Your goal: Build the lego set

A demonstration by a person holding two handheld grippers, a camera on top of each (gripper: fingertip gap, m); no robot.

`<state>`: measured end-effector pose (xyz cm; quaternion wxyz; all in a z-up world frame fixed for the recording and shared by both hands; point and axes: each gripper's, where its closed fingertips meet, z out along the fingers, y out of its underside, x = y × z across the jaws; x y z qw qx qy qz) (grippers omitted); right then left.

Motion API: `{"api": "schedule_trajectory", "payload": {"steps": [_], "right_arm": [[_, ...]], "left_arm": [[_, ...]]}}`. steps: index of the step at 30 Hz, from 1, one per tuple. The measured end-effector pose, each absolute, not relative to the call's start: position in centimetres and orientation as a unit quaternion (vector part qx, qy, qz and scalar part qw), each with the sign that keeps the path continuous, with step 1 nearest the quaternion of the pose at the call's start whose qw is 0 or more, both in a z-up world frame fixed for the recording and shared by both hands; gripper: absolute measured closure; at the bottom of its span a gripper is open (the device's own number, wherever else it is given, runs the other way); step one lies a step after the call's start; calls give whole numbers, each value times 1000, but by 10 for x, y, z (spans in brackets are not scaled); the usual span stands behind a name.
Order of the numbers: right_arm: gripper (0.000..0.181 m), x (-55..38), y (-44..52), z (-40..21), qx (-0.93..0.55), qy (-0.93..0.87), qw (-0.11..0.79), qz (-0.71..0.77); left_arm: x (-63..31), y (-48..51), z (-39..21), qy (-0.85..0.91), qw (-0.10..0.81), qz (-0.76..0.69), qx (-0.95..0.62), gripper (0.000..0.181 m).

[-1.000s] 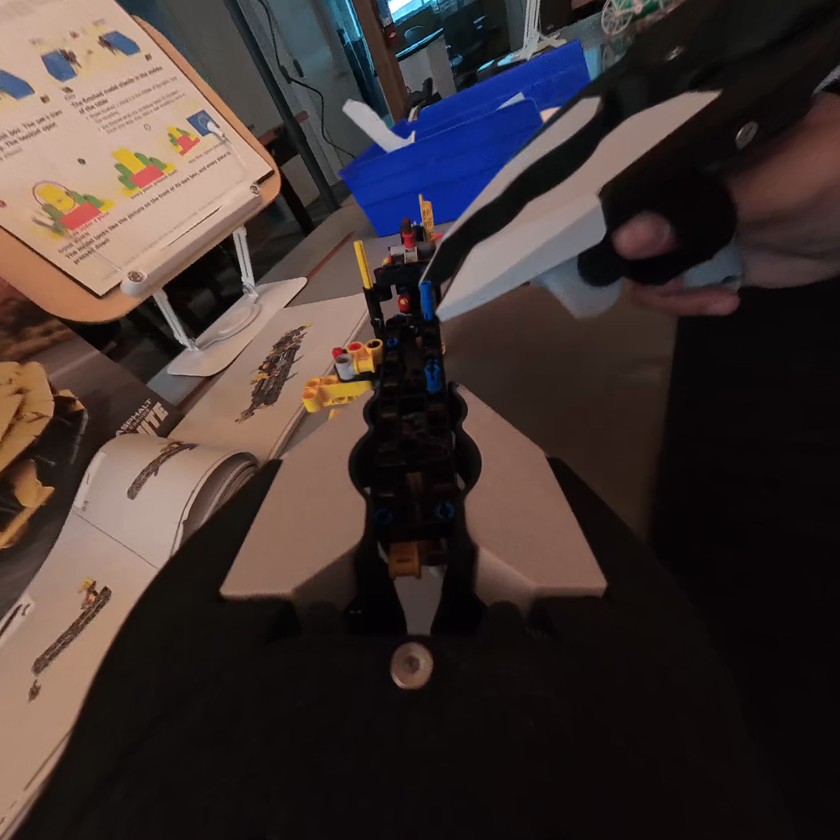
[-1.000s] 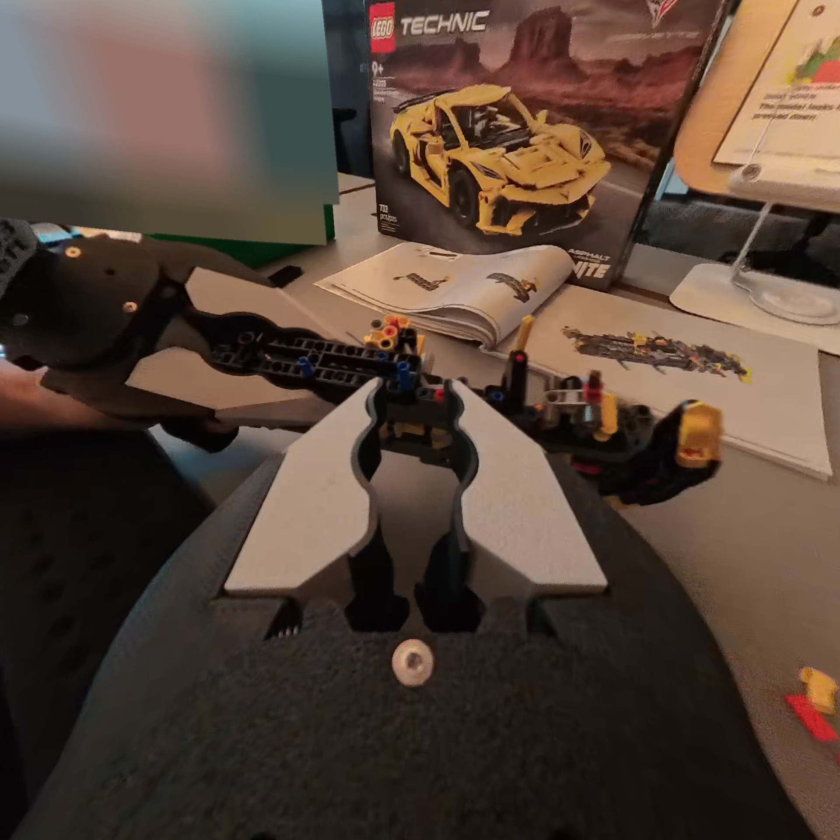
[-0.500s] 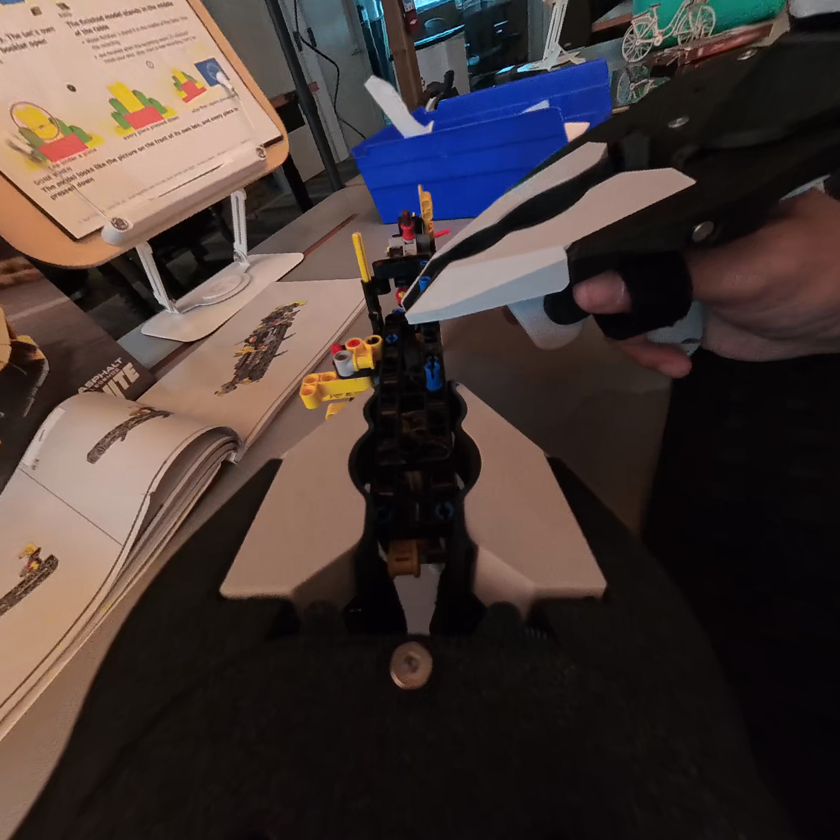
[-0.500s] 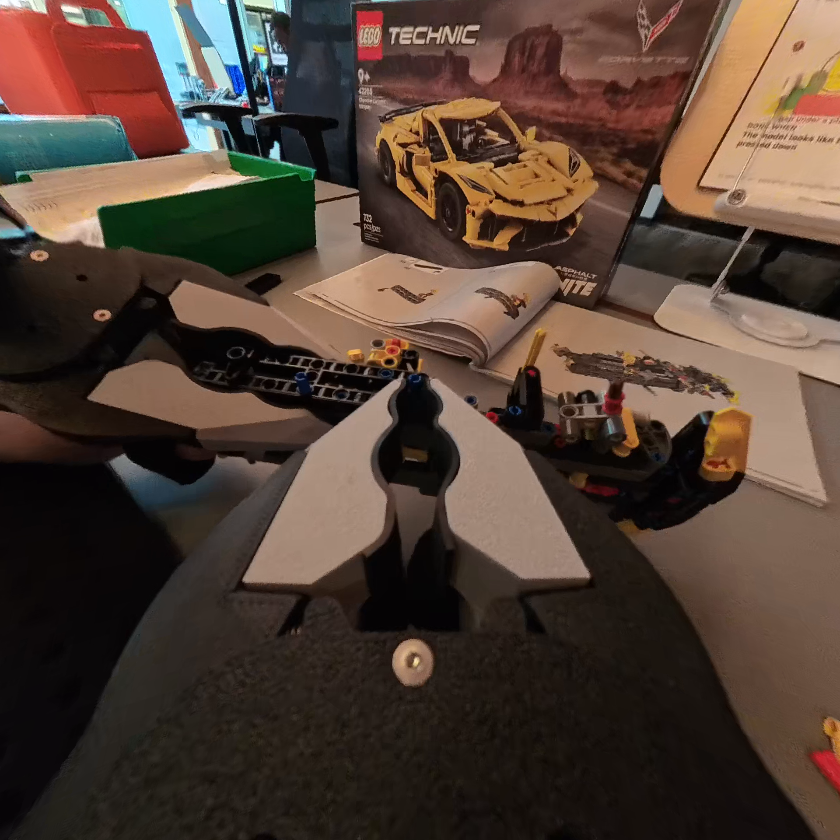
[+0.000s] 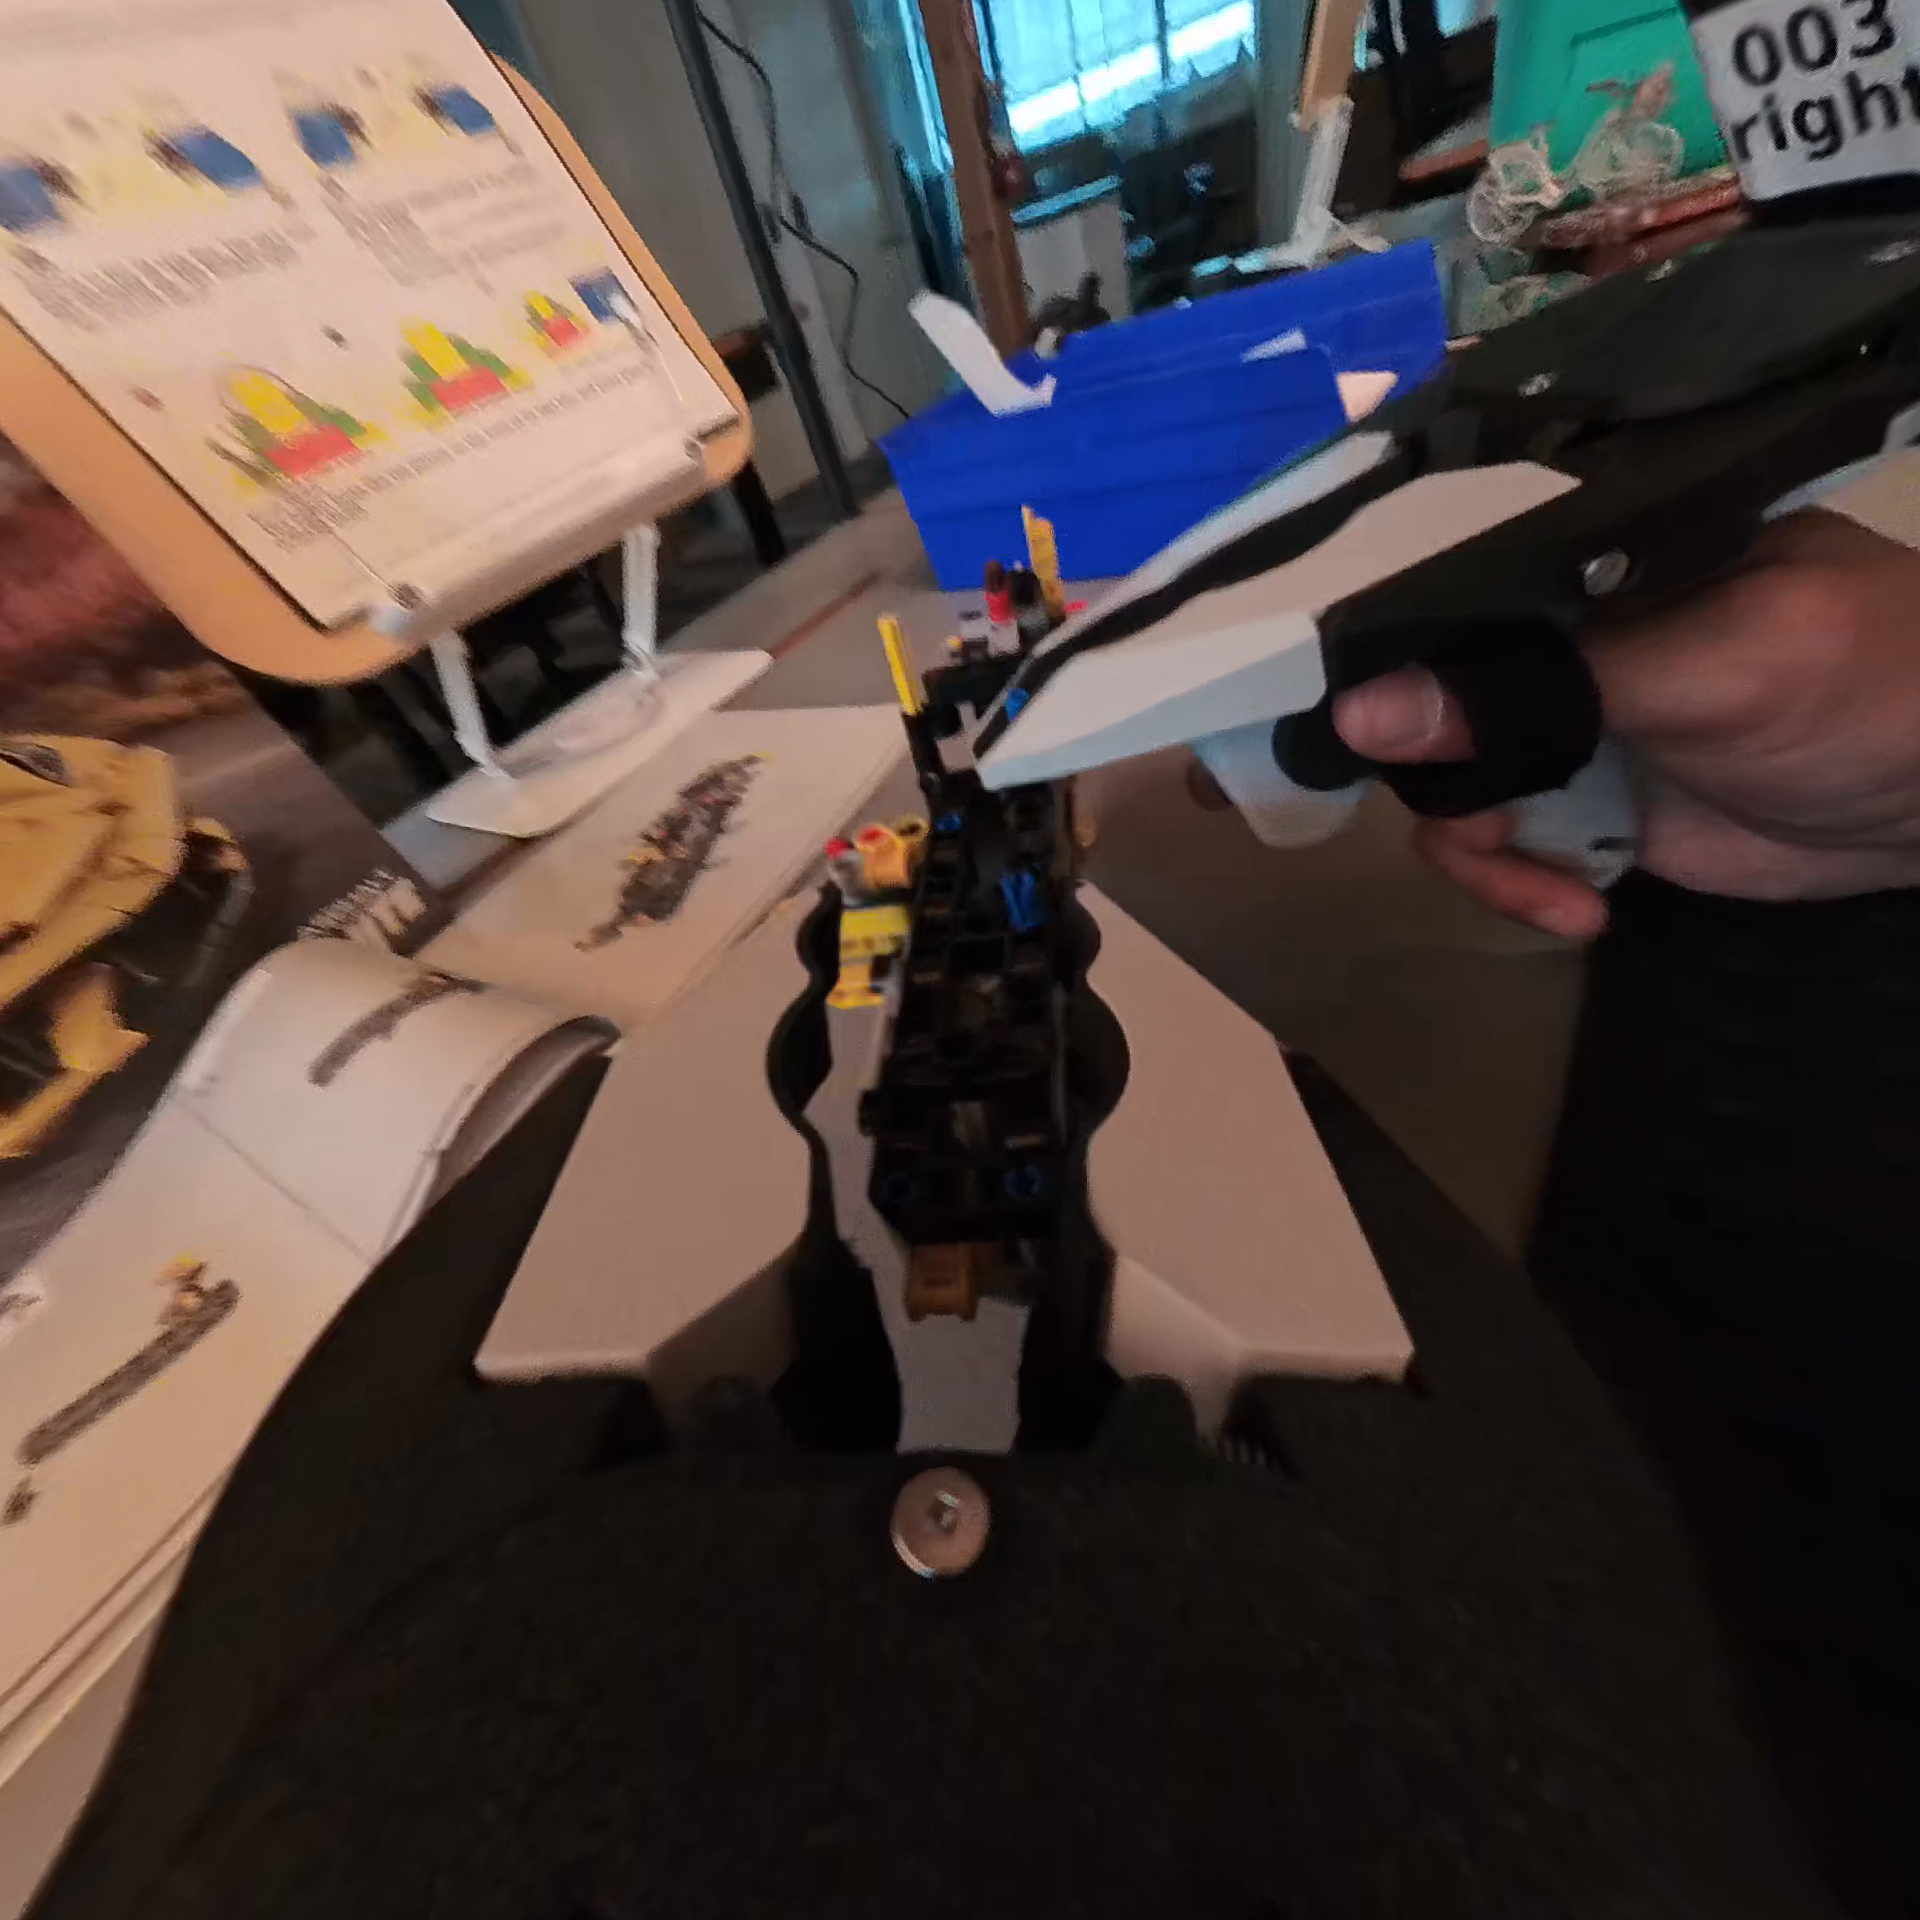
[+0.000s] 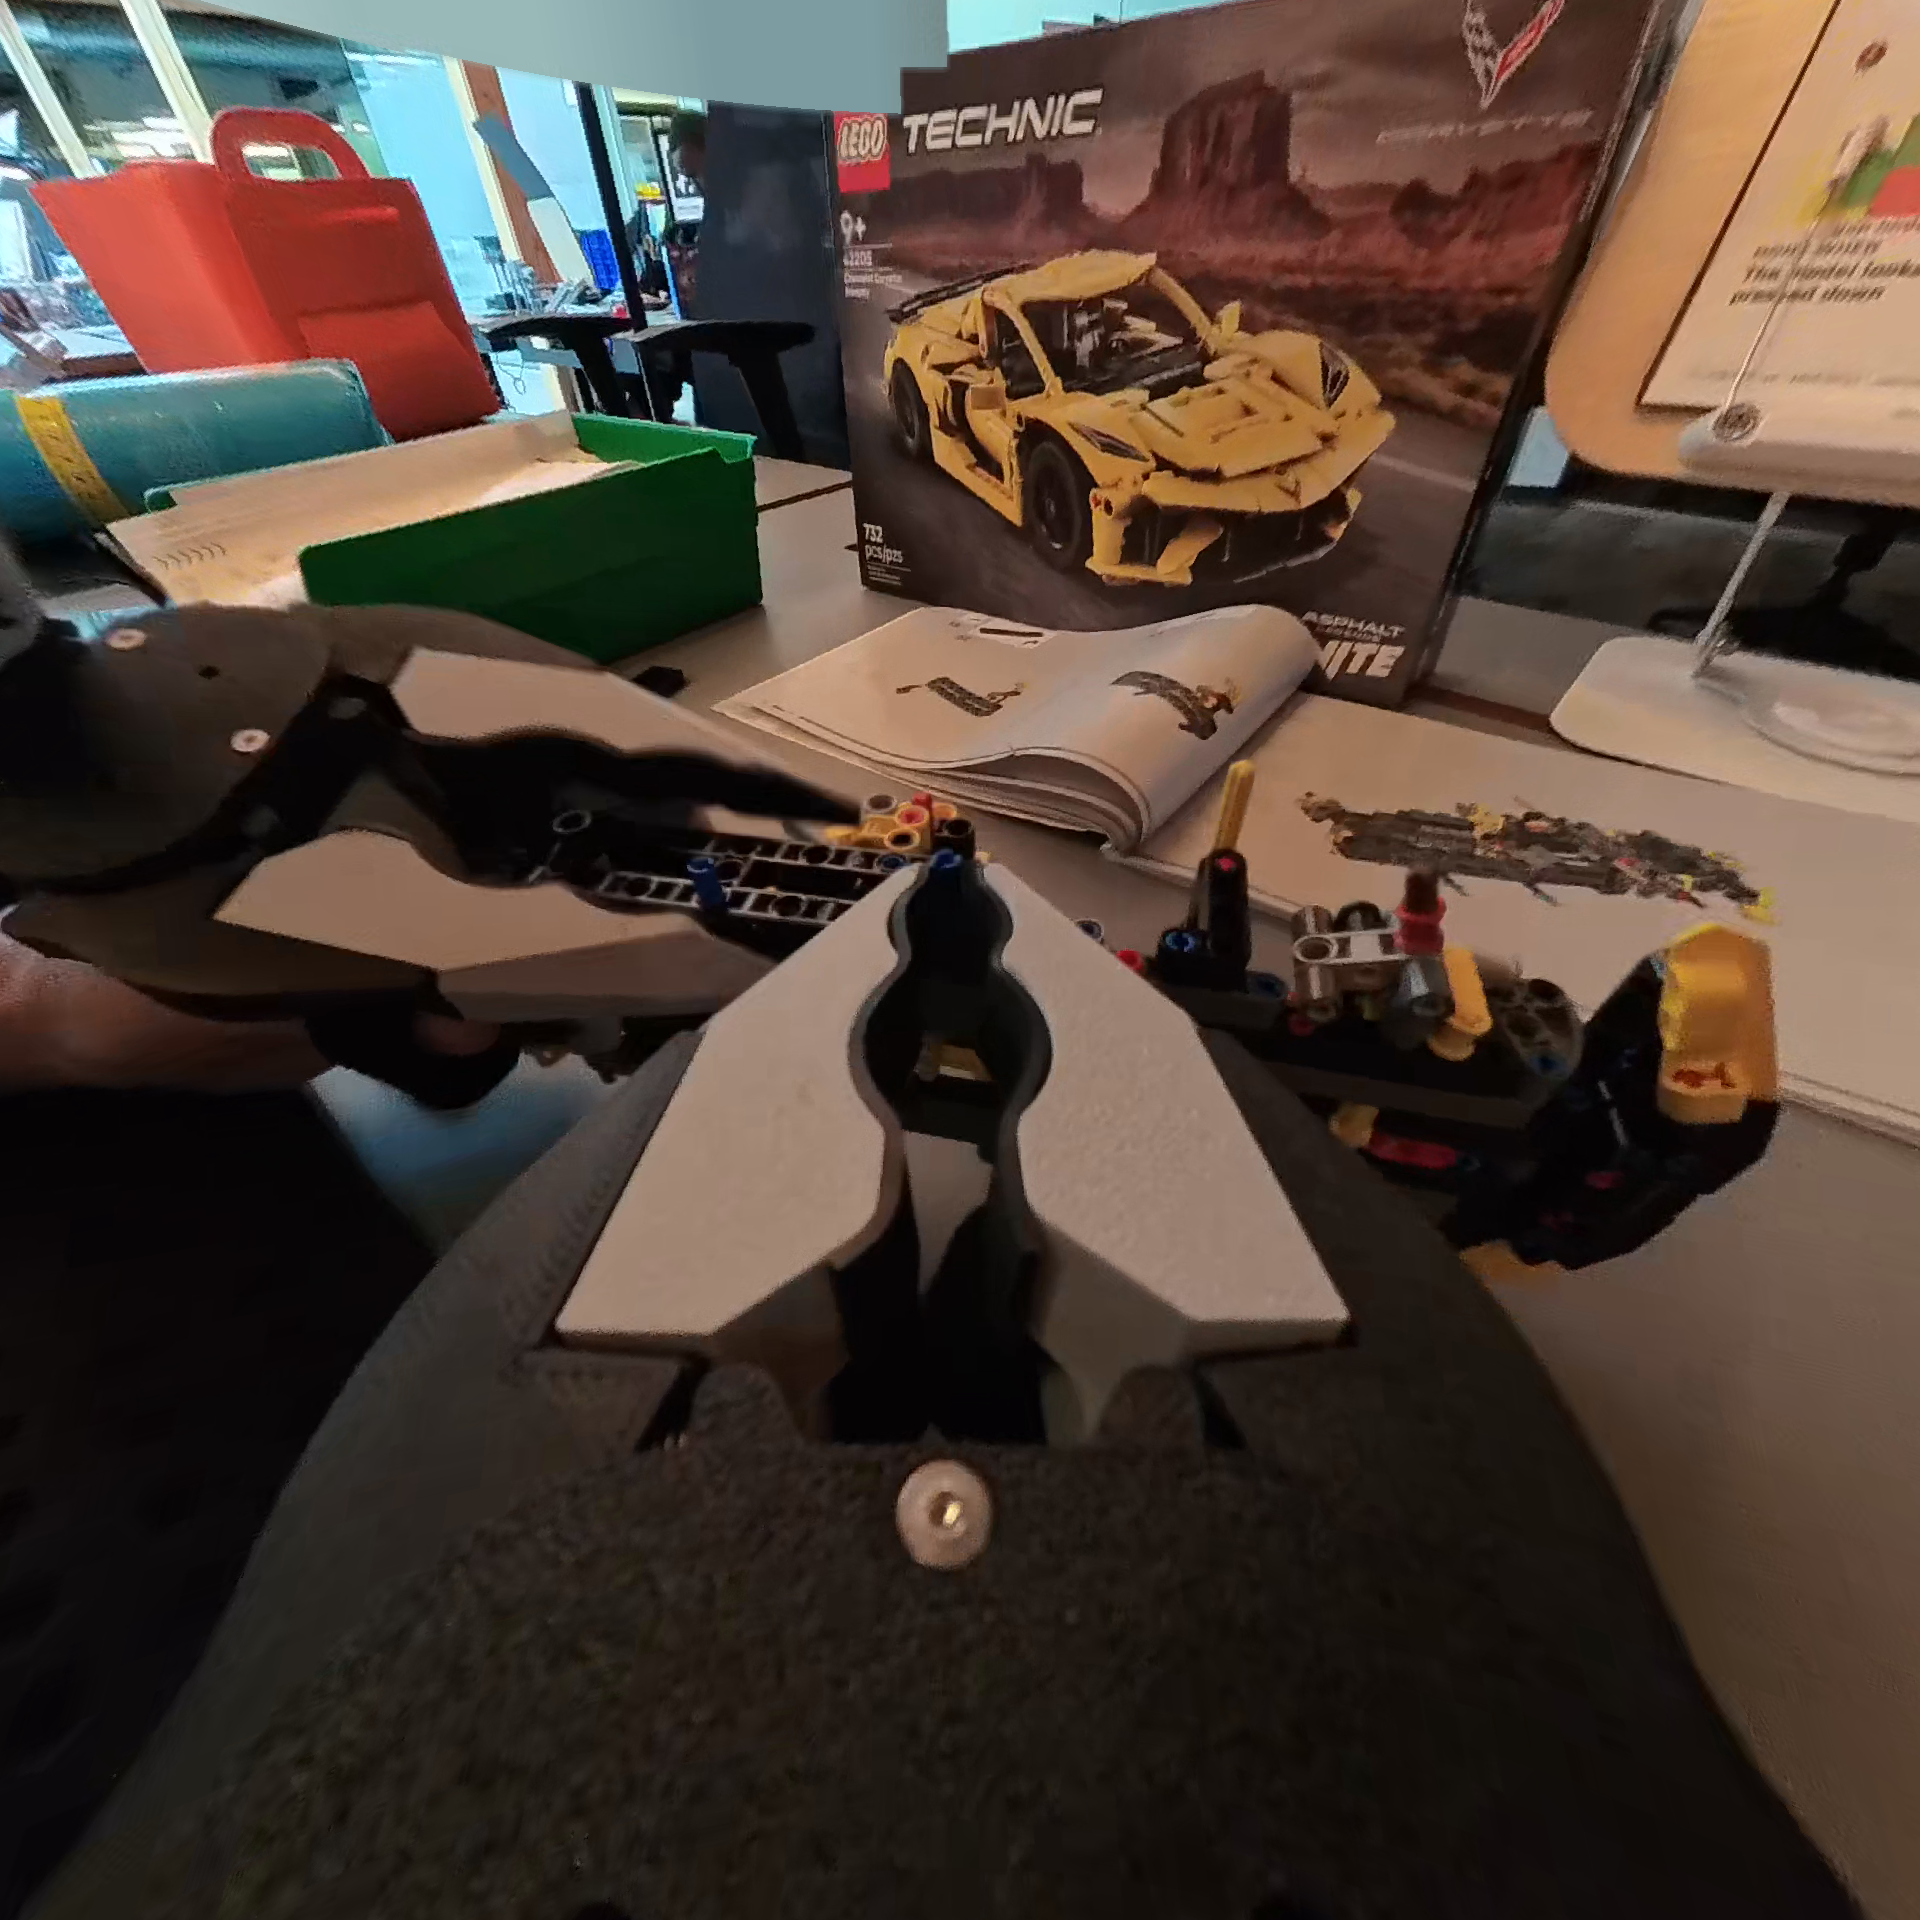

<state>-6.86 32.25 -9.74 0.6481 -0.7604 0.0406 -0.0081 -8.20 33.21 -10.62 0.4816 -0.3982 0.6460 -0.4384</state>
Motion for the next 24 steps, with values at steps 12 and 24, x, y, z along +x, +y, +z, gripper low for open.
{"api": "schedule_trajectory", "payload": {"steps": [12, 24], "right_arm": [[178, -66, 324, -108, -777, 55, 627, 13], [178, -67, 319, -97, -764, 13, 639, -87]], "left_arm": [[-82, 327, -130, 686, 434, -421, -405, 151], [-79, 320, -133, 686, 383, -446, -428, 151]]}}
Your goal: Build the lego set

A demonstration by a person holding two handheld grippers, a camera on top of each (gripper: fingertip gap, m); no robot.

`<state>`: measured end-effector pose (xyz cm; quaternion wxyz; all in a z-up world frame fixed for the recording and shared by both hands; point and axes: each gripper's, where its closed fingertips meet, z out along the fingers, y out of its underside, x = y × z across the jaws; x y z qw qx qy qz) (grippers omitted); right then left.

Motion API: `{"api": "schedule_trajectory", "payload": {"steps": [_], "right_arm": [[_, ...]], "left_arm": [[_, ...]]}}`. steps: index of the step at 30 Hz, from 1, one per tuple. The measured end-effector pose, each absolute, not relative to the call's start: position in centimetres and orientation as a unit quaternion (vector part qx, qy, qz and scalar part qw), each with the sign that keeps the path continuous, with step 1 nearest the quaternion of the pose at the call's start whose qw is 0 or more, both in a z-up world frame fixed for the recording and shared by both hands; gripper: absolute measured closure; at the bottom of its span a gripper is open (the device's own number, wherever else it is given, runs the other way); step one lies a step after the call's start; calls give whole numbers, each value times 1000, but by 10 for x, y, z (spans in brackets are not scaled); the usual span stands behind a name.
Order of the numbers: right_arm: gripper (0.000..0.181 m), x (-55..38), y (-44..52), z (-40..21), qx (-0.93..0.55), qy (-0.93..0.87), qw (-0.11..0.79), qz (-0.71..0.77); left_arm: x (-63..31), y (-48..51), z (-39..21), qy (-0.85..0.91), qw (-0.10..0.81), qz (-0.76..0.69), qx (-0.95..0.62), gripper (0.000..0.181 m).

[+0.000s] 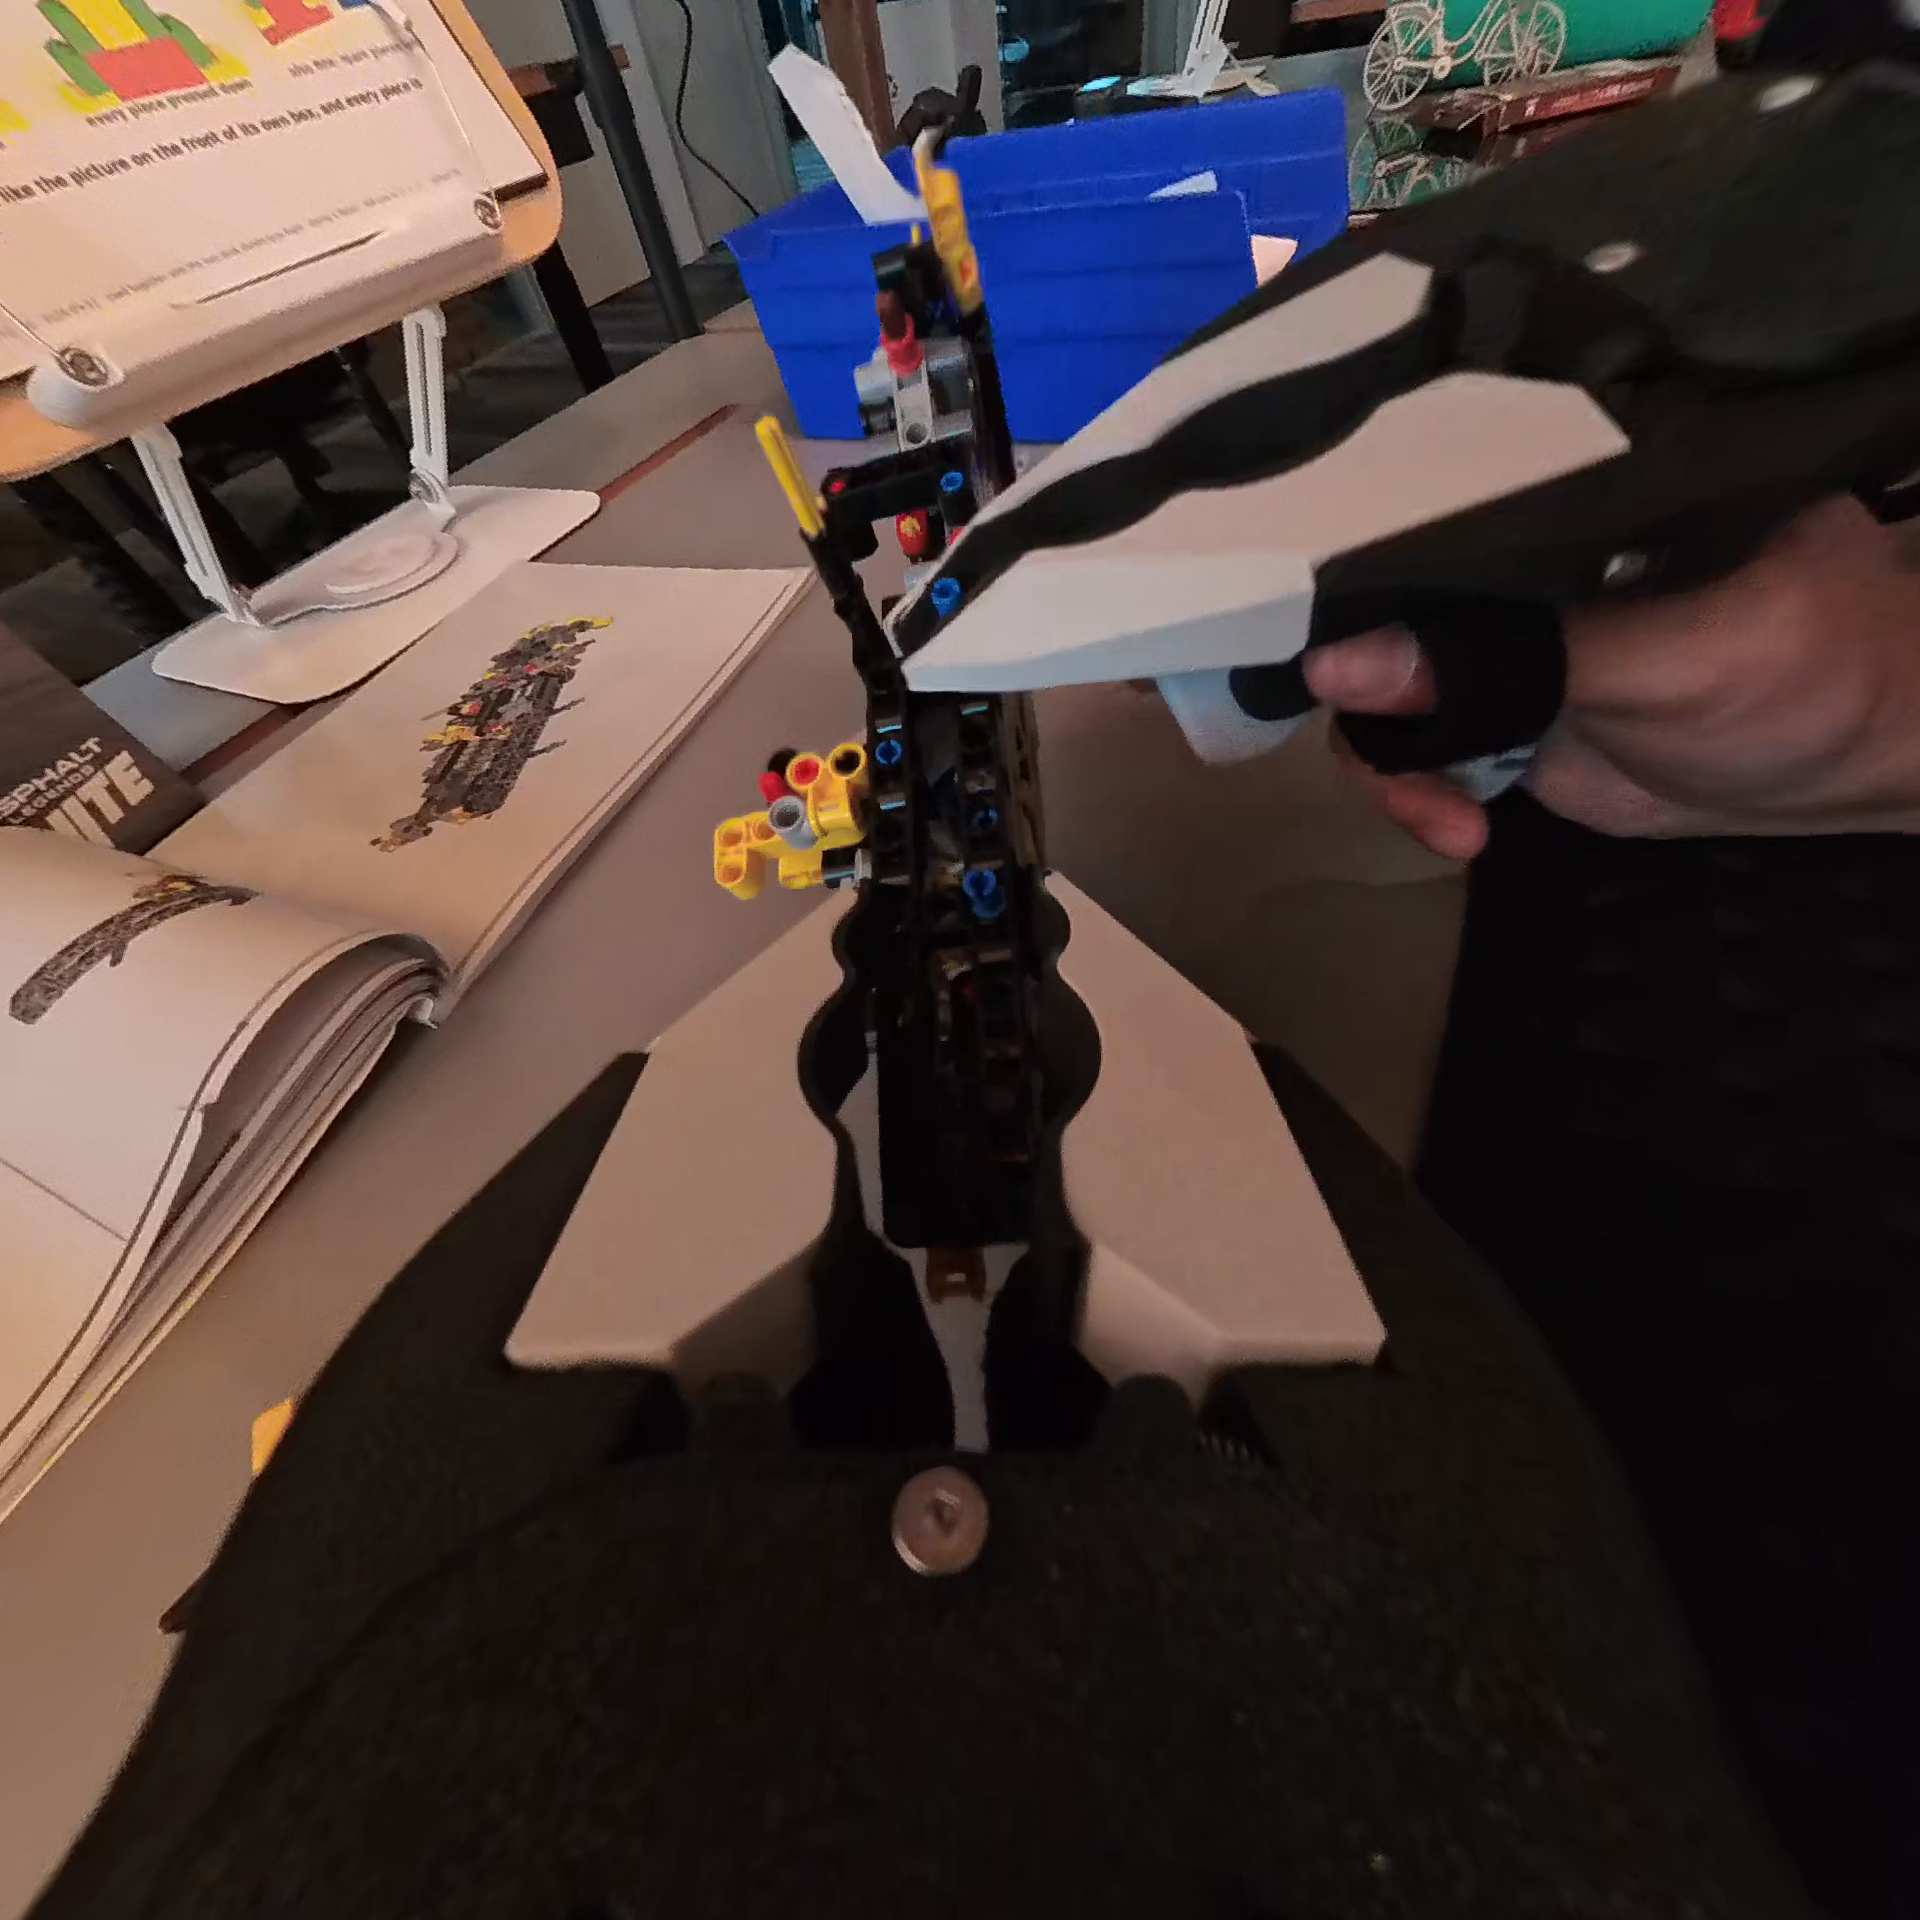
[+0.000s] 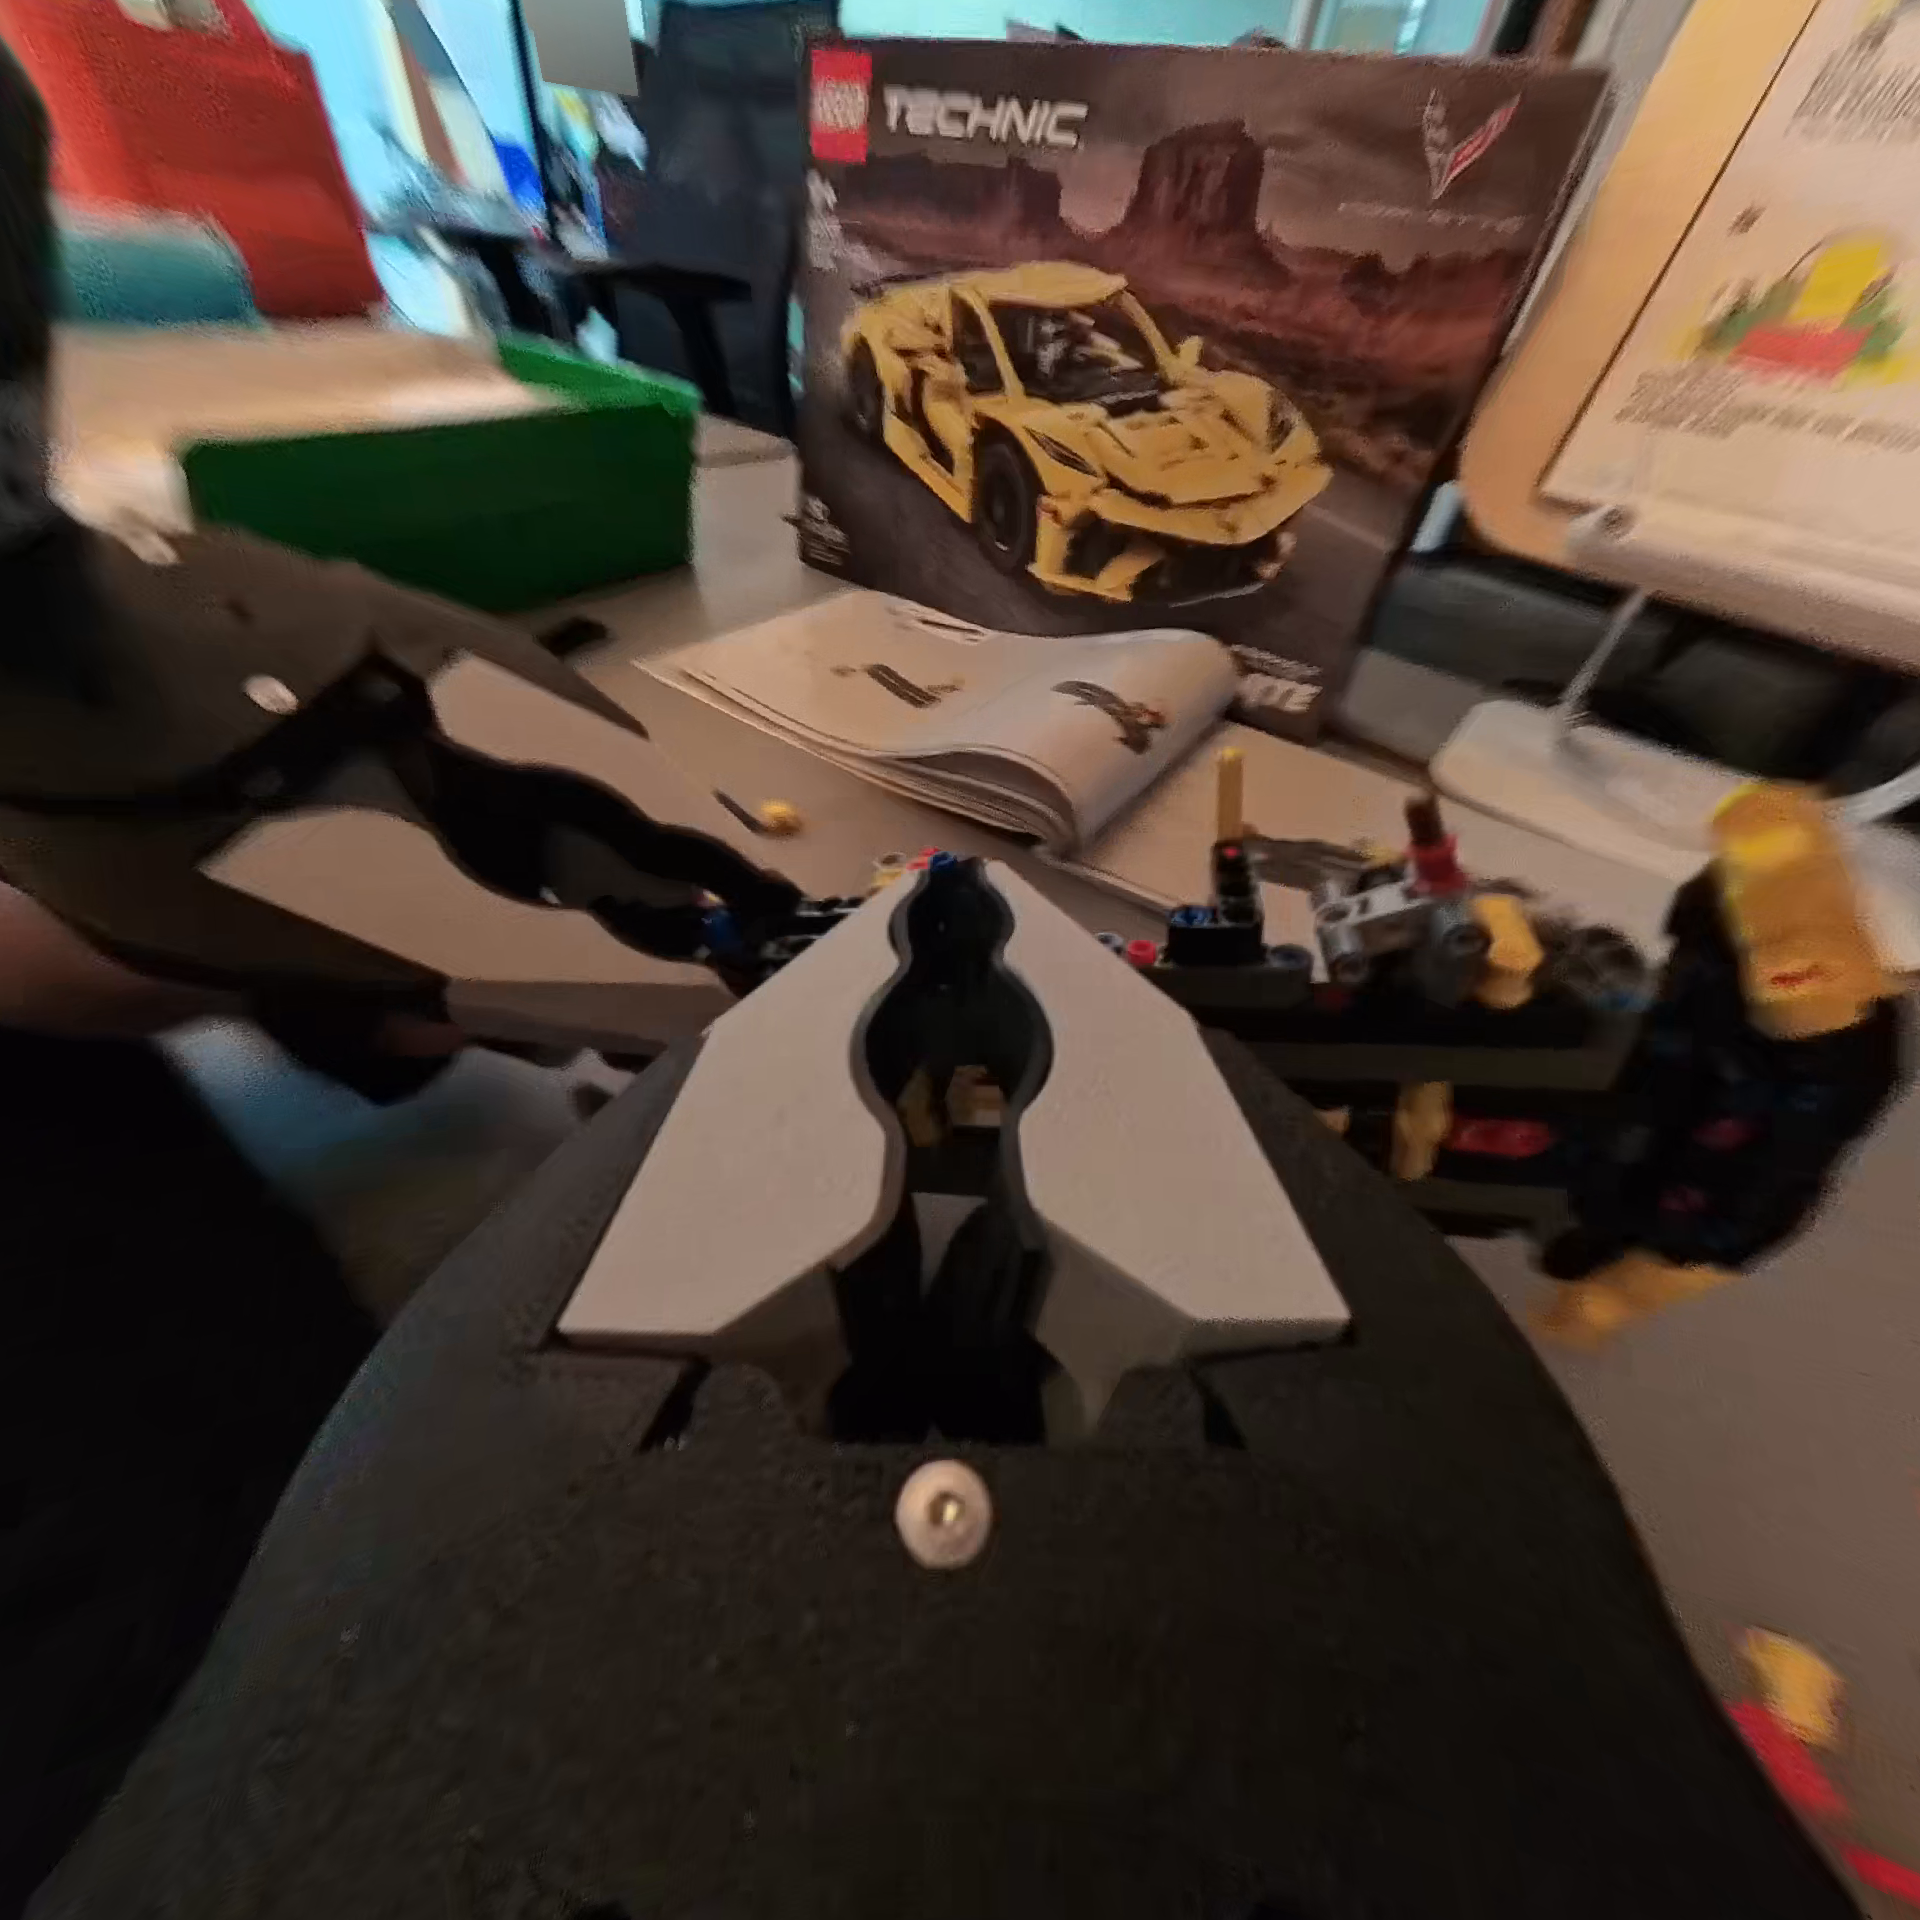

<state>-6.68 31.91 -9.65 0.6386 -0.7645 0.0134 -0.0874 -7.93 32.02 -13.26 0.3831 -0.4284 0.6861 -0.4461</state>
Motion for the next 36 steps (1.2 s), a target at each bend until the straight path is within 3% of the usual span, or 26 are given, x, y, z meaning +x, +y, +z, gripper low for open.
{"api": "schedule_trajectory", "payload": {"steps": [4, 14, 18, 20, 23, 31, 36], "right_arm": [[178, -67, 318, -96, -764, -10, 621, -176], [178, -69, 317, -92, -753, -48, 613, -233], [178, -63, 318, -97, -765, 38, 642, -28], [178, -61, 314, -71, -724, 24, 685, -73], [177, -73, 322, -83, -742, -27, 656, -135], [178, -44, 300, -56, -664, 100, 738, 64], [177, -44, 298, -58, -643, 126, 738, 162]], "left_arm": [[-80, 320, -132, 691, 399, -430, -422, 151], [-81, 320, -132, 703, 399, -412, -421, 151], [-77, 320, -136, 707, 385, -409, -430, 151], [-76, 315, -143, 724, 382, -394, -418, 153], [-77, 314, -143, 722, 396, -388, -414, 153], [-76, 318, -141, 708, 382, -416, -424, 153], [-77, 320, -138, 704, 370, -438, -420, 153]]}}
